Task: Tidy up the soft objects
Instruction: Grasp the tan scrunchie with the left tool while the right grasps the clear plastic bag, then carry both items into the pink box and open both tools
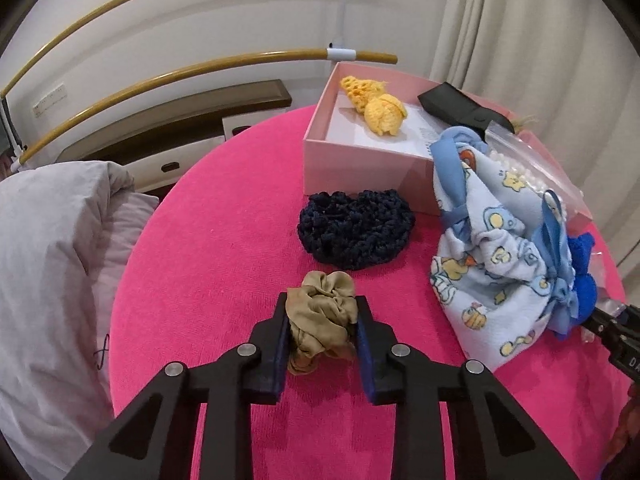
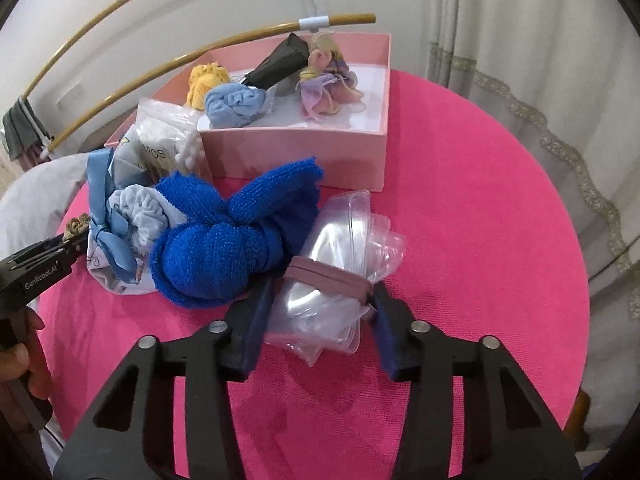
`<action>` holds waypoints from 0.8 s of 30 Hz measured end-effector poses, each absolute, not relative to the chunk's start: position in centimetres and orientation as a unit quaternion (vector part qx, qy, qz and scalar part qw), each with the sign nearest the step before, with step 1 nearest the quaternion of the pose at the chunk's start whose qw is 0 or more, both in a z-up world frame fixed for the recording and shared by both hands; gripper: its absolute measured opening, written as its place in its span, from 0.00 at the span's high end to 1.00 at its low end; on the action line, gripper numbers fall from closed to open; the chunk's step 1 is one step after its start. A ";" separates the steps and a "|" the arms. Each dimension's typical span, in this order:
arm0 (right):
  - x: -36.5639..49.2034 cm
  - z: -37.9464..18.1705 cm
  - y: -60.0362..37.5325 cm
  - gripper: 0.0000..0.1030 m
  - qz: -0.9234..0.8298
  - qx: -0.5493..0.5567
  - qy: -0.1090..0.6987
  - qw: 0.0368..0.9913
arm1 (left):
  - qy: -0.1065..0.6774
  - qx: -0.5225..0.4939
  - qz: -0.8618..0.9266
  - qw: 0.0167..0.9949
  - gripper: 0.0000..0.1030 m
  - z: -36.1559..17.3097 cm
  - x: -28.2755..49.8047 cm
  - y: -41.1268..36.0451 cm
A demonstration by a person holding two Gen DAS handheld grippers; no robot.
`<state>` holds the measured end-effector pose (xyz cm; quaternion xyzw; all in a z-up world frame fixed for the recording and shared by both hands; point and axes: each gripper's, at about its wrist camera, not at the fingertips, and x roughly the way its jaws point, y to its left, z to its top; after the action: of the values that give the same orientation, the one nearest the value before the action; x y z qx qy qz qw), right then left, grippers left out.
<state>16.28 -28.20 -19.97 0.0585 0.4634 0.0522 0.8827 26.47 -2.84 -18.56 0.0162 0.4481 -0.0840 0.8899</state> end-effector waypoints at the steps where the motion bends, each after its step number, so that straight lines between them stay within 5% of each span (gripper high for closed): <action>1: 16.0 -19.9 -28.4 0.61 0.053 0.062 0.462 0.883 | 0.447 0.018 -0.083 0.891 0.76 -18.4 26.2 -2.9; 24: 13.4 -10.3 -29.7 0.61 0.055 0.047 0.369 0.926 | 0.374 0.043 -0.101 0.921 0.76 -9.6 20.7 -4.5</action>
<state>13.45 -29.74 -10.32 0.0474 0.3695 0.0551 0.9264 20.71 -4.54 -9.60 0.0431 0.3742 -0.1005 0.9209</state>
